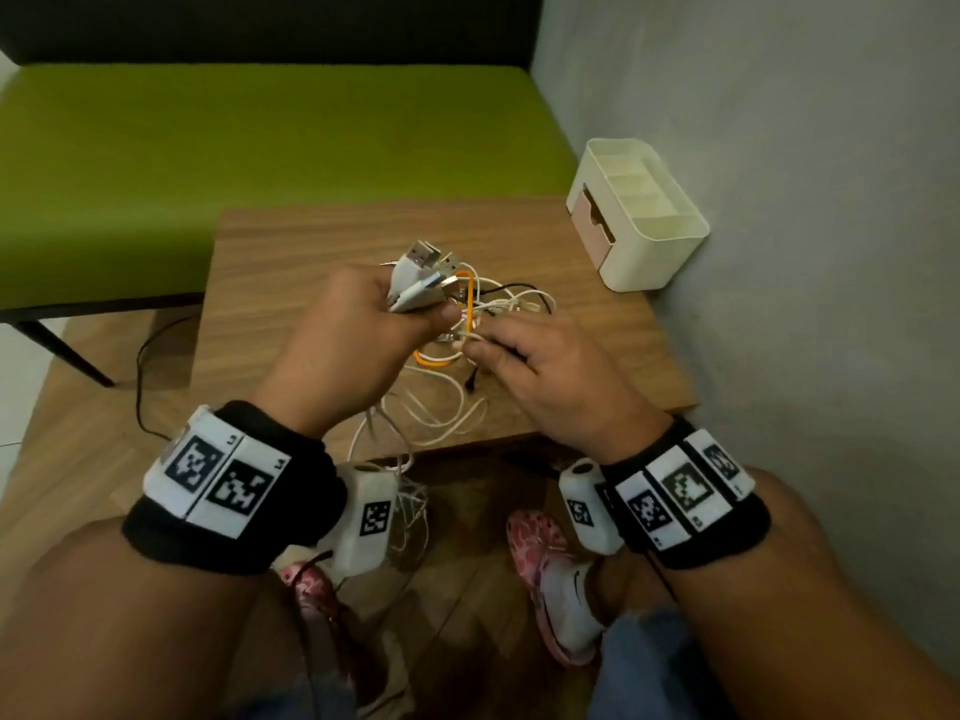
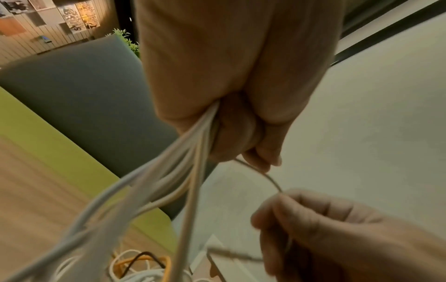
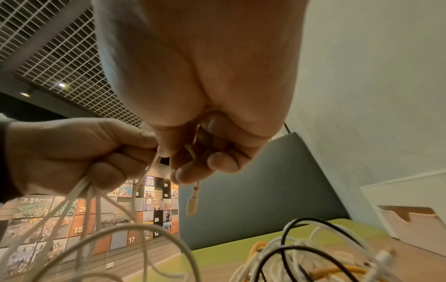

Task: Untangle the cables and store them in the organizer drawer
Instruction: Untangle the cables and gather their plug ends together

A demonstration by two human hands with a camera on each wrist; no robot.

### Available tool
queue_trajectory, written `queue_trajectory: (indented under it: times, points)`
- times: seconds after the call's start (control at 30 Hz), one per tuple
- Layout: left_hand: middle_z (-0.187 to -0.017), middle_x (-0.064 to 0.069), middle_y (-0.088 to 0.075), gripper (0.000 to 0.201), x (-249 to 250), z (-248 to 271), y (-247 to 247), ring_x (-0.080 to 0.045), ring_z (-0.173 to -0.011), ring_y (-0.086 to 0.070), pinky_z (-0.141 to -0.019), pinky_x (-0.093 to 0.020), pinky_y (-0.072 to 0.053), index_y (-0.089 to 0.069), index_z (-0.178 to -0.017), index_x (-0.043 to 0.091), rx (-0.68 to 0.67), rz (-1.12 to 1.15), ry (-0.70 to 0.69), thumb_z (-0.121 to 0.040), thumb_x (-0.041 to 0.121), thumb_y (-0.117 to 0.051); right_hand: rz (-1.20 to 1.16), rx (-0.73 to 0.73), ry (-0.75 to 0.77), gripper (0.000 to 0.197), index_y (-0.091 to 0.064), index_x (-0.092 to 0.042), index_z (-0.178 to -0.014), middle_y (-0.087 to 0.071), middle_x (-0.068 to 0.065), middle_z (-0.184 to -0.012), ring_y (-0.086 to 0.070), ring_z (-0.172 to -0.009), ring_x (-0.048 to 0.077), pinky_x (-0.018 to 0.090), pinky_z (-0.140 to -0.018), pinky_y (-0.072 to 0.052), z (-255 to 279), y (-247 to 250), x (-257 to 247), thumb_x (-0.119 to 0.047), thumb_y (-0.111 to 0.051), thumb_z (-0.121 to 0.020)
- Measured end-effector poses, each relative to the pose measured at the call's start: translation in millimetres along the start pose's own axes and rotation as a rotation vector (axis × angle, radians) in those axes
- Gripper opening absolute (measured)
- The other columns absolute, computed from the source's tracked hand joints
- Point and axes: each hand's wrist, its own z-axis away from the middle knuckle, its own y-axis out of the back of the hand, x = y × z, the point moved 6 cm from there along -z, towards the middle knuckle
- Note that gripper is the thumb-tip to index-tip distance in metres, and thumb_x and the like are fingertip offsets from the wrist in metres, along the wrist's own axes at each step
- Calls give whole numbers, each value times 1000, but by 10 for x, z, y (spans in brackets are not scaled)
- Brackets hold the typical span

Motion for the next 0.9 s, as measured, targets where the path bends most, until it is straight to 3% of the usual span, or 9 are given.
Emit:
queue_trajectory:
  times: [0.17,0.37,0.43,0.5,0.57,0.63,0.7,0.8,0.9]
  points:
    - [-48,12,-32,24,185,398,-33,-9,-43,-21,-44,-23,-19,-51,-76,14,-28,376,24,-84,16,-74,75,-198,-264,27,-69,-18,-78,-63,-5,-71,-57,-68,9,28,-61,-39,493,24,-6,-33,-58,-97]
    - [-53,7,-19,21,421,744,-71,-6,-39,-11,-37,-17,-12,-52,-79,11,-131,802,107,-83,26,-39,485,-845,-573,35,-70,-19,-110,-64,-3,-90,-58,-82,12,27,-62,-42,1049,42,-132,-47,-57,-94]
    - [-54,6,-19,28,464,825,-82,-6,-39,-11,-36,-17,-12,-52,-78,11,-124,824,113,-88,24,-30,508,-805,-586,53,-56,-22,-132,-62,0,-119,-59,-104,17,31,-79,-49,1096,181,-228,-51,-64,-88]
    - [-53,6,-19,28,493,888,-131,-6,-38,-11,-37,-16,-12,-50,-77,11,-103,837,132,-90,22,-28,369,-702,-534,83,-27,-34,-151,-36,-4,-151,-45,-130,20,35,-99,-42,1064,268,-387,-50,-71,-83]
    - [-52,6,-20,26,535,937,-206,-6,-38,-12,-37,-16,-12,-48,-77,12,-79,863,136,-91,21,-28,121,-633,-376,99,-10,-41,-154,-16,-14,-160,-31,-141,13,34,-111,-33,1009,222,-617,-50,-74,-80]
    - [-52,6,-20,24,582,965,-257,-5,-38,-12,-38,-17,-9,-46,-76,14,-48,910,131,-92,21,-30,-105,-601,-248,96,-14,-42,-153,-19,-15,-159,-32,-141,8,33,-113,-33,982,66,-770,-52,-74,-79]
    - [-52,7,-19,23,638,971,-246,-5,-38,-11,-38,-17,-9,-44,-76,15,-29,966,121,-93,21,-30,-210,-584,-260,74,-30,-40,-145,-44,-10,-147,-48,-128,7,33,-107,-41,986,-144,-767,-51,-70,-84]
    - [-51,7,-18,23,709,941,-126,-5,-38,-11,-38,-16,-9,-43,-75,16,-4,1000,81,-93,20,-29,-70,-588,-358,38,-56,-26,-117,-67,0,-115,-63,-105,19,42,-96,-49,1011,-442,-530,-56,-50,-95]
    - [-52,7,-18,21,599,873,-36,-6,-40,-11,-38,-18,-9,-42,-75,17,46,948,72,-93,18,-31,214,-748,-458,43,-56,-21,-126,-59,5,-128,-56,-117,24,39,-97,-47,1091,-544,-216,-51,-53,-95]
